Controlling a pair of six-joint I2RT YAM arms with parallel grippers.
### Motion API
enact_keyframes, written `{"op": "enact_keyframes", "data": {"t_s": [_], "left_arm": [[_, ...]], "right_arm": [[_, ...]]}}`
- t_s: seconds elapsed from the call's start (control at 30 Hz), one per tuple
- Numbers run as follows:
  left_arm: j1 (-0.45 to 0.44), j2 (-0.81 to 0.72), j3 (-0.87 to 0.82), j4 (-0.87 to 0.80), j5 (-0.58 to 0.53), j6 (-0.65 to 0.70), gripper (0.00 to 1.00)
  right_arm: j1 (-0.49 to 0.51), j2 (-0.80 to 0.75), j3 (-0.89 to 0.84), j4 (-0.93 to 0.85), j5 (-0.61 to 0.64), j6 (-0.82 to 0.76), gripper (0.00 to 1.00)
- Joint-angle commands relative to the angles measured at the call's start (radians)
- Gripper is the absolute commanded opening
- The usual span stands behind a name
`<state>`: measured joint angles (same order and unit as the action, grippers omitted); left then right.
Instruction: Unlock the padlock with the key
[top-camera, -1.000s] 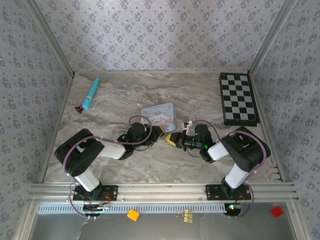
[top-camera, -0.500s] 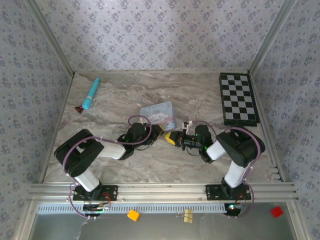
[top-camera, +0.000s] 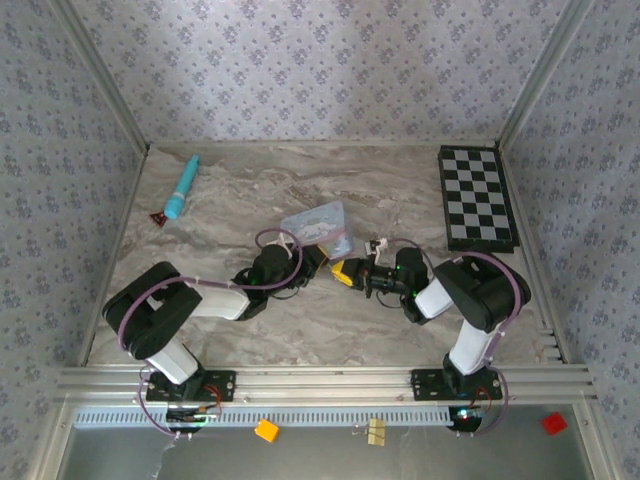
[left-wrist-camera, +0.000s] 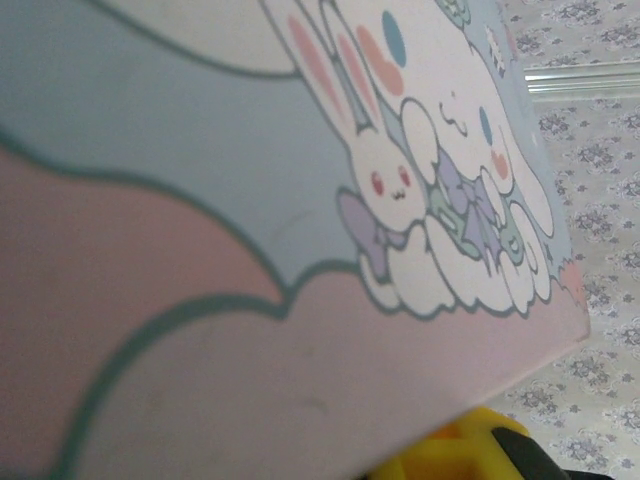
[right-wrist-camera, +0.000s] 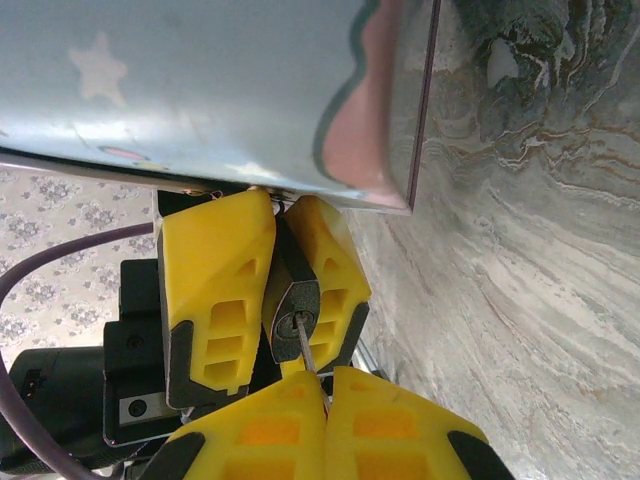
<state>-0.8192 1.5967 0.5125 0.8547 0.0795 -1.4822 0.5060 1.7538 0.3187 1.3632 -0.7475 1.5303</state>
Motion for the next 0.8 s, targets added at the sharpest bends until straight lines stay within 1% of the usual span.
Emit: {"op": "enact_keyframes", "data": {"t_s": [0.0,0.77], "left_arm": [[-0.084,-0.05,0.042,0.101,0.212,0.007,0.0],[-0.079,-0.039,0.043,0.106,0.193,0.007,0.0]], "right_arm": [[-0.006,0.036,0.052,0.03,0.098,0.016,0.0],[0.0,0.035,0.009,0.03,0.151,0.013,0.0]]}}
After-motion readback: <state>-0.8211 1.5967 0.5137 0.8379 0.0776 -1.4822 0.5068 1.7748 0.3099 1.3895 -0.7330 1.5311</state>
